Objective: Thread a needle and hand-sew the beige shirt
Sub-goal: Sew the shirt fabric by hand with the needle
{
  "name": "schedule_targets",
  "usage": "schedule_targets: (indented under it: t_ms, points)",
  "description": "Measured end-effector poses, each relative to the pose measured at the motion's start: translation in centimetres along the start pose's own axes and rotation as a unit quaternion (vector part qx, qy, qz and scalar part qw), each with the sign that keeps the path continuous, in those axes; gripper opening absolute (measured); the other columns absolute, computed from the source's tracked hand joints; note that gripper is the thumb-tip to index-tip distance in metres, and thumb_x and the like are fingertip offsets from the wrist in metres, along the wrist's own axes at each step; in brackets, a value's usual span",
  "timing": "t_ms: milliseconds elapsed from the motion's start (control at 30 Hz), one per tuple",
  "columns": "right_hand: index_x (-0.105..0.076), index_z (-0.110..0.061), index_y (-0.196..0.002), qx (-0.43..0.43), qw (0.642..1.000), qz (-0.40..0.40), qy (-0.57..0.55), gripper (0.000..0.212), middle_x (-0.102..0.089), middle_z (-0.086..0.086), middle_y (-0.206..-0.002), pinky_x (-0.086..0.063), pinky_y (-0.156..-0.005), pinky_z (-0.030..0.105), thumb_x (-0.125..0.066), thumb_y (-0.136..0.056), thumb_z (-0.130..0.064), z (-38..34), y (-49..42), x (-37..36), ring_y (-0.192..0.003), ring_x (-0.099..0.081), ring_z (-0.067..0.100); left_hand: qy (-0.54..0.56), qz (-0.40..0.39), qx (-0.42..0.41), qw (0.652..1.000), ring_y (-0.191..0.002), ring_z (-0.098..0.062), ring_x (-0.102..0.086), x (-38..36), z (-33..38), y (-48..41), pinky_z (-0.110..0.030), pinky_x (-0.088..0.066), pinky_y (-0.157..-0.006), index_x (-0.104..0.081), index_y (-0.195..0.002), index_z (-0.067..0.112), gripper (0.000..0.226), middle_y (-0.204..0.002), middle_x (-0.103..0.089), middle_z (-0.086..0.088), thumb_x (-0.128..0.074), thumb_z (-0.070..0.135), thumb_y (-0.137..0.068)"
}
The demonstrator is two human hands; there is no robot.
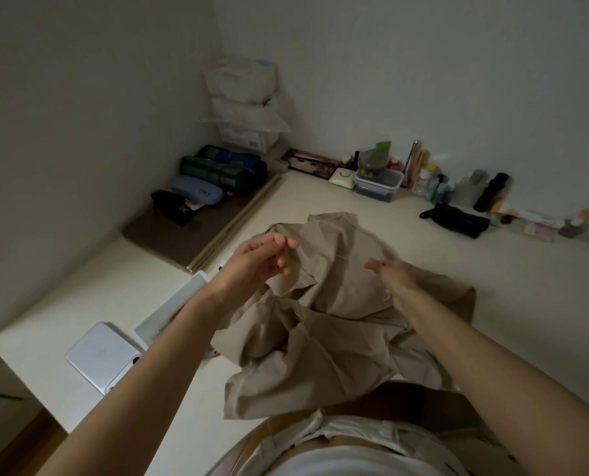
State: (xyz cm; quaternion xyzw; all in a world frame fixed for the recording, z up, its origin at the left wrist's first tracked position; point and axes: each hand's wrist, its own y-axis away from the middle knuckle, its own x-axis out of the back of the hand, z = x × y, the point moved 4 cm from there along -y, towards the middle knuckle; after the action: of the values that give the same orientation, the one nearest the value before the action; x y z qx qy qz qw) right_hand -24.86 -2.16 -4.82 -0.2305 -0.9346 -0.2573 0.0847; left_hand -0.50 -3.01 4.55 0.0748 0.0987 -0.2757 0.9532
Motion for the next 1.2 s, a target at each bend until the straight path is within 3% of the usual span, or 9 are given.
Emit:
schedule_targets:
  t_ms: [167, 333, 500, 667, 767, 833, 900, 1100, 1200]
  points:
    - [-0.07, -0.003, -0.103, -0.007, 1.0, -0.007, 0.028, 0.026, -0.058, 0.013, -0.127, -0.04, -0.091, 0.034, -0.063, -0.09, -0.024, 1.1, -0.2, -0.1, -0.118, -0.049, 0.032, 0.011, 0.017, -0.041, 0.999, -0.051, -0.009, -0.037, -0.5, 1.3, 0.2, -0.018, -0.037, -0.05, -0.07, -0.087, 0.016, 0.024, -0.058, -0.04, 0.003, -0.047, 0.019, -0.094]
    - [-0.065, 0.001, -0.111, 0.045, 0.998, -0.016, 0.032, 0.03, -0.061, 0.009, -0.107, -0.035, -0.08, 0.023, -0.06, -0.092, -0.022, 0.4, 1.1, -0.6, -0.11, -0.055, 0.024, -0.028, 0.031, -0.039, 0.998, -0.048, -0.007, -0.024, -0.5, 1.4, 0.0, -0.015, -0.023, -0.043, -0.071, -0.091, 0.016, 0.02, -0.056, -0.03, 0.004, -0.053, 0.024, -0.092]
    - [-0.063, -0.009, -0.109, 0.198, 0.979, -0.026, 0.044, 0.026, -0.063, -0.001, -0.102, -0.041, -0.074, 0.017, -0.063, -0.09, -0.025, -2.7, 4.3, -2.5, -0.097, -0.059, 0.014, -0.043, 0.077, -0.025, 0.996, -0.049, -0.007, -0.023, -0.5, 1.0, -0.3, -0.015, -0.025, -0.043, -0.071, -0.089, 0.014, 0.021, -0.056, -0.028, 0.004, -0.052, 0.024, -0.087]
    - [-0.067, -0.011, -0.105, 0.269, 0.941, -0.202, 0.039, 0.018, -0.06, -0.024, -0.058, -0.042, -0.061, 0.007, -0.065, -0.089, -0.017, -4.4, 8.7, -6.1, -0.059, -0.056, -0.012, -0.043, 0.087, -0.025, 0.995, -0.052, -0.009, -0.024, -1.0, 1.4, -0.5, -0.017, -0.026, -0.048, -0.075, -0.082, 0.022, 0.023, -0.06, -0.024, 0.0, -0.052, 0.025, -0.087]
    - [-0.068, -0.018, -0.095, 0.275, 0.927, -0.252, 0.04, 0.009, -0.066, -0.014, -0.08, -0.045, -0.071, 0.012, -0.067, -0.087, -0.022, -4.8, 10.0, -7.8, -0.077, -0.063, -0.002, -0.058, 0.097, -0.024, 0.993, -0.054, -0.008, -0.03, -1.4, 1.3, -0.5, -0.017, -0.034, -0.051, -0.071, -0.088, 0.015, 0.024, -0.062, -0.027, -0.003, -0.048, 0.016, -0.095]
    - [-0.069, -0.016, -0.086, 0.261, 0.929, -0.26, 0.033, 0.007, -0.069, -0.007, -0.078, -0.05, -0.074, 0.02, -0.066, -0.088, -0.022, -4.9, 10.3, -8.5, -0.08, -0.065, 0.008, -0.056, 0.099, -0.027, 0.993, -0.055, -0.008, -0.04, -1.6, 1.3, -0.3, -0.017, -0.042, -0.054, -0.068, -0.092, 0.011, 0.023, -0.063, -0.035, -0.005, -0.046, 0.012, -0.097]
    - [-0.069, -0.018, -0.08, 0.251, 0.933, -0.256, 0.03, 0.009, -0.066, -0.014, -0.066, -0.046, -0.068, 0.016, -0.066, -0.088, -0.023, -5.0, 10.3, -8.6, -0.07, -0.062, -0.001, -0.052, 0.107, -0.032, 0.992, -0.061, -0.007, -0.05, -1.4, 1.4, -0.1, -0.015, -0.046, -0.06, -0.067, -0.095, 0.01, 0.022, -0.068, -0.049, -0.004, -0.045, 0.012, -0.097]
    - [-0.061, -0.019, -0.077, 0.21, 0.956, -0.203, 0.002, 0.017, -0.05, -0.02, -0.04, -0.033, -0.043, 0.007, -0.058, -0.093, -0.024, -4.3, 8.9, -6.9, -0.039, -0.045, -0.008, -0.24, 0.094, 0.152, 0.954, -0.095, -0.019, -0.056, 0.8, -2.1, 0.9, -0.03, -0.046, -0.087, -0.05, -0.113, 0.014, 0.031, -0.1, -0.057, -0.003, -0.04, 0.04, -0.098]
    - [-0.063, -0.016, -0.079, 0.184, 0.965, -0.185, -0.023, 0.016, -0.048, -0.019, -0.039, -0.033, -0.043, 0.007, -0.059, -0.093, -0.024, -4.0, 8.2, -6.3, -0.04, -0.044, -0.007, -0.345, 0.046, 0.179, 0.92, -0.087, -0.012, -0.05, 0.7, -3.3, 1.5, -0.024, -0.041, -0.076, -0.049, -0.115, 0.017, 0.033, -0.097, -0.051, 0.002, -0.048, 0.044, -0.095]
